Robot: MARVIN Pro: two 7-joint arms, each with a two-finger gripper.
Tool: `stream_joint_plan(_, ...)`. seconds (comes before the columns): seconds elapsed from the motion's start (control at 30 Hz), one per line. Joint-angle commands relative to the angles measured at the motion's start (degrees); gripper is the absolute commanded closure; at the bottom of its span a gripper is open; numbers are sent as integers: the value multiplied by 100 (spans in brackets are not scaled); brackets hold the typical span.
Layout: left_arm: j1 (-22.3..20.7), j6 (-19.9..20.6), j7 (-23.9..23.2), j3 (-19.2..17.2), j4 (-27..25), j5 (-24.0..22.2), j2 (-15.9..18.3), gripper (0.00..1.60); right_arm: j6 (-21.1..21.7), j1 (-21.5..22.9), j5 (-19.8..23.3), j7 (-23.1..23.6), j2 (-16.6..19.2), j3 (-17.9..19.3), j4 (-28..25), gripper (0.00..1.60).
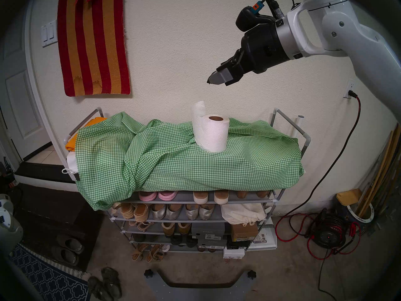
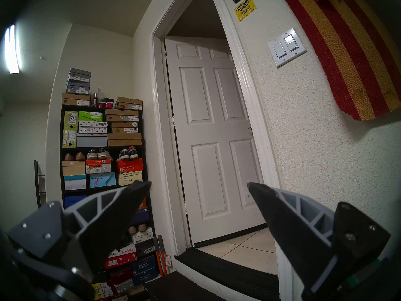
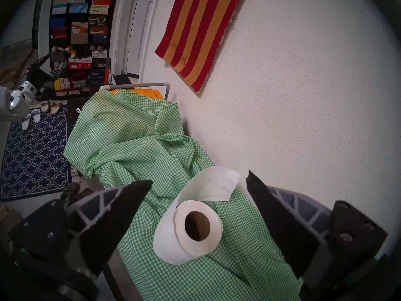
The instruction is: Lift the object off the cloth, cover the shoe rack with the cloth, put the object back
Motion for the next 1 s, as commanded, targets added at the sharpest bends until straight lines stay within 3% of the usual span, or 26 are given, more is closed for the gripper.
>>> stream_joint_plan(0.0, 1, 4, -6, 1, -2, 5, 11, 0, -11, 485, -74, 190, 33, -363, 59, 0)
stream_joint_plan(0.5, 0, 4, -6, 1, -2, 5, 11, 0, -11, 1048, -449, 674, 48, -1454, 213, 0)
stream_joint_plan(0.7, 0, 4, -6, 2, -2, 5, 11, 0, -11, 1335, -613, 890, -119, -1873, 419, 0)
stream_joint_plan(0.97, 0, 5, -7, 2, -1, 6, 12, 0, -11, 1724, -758, 1266, -600, -2419, 780, 0)
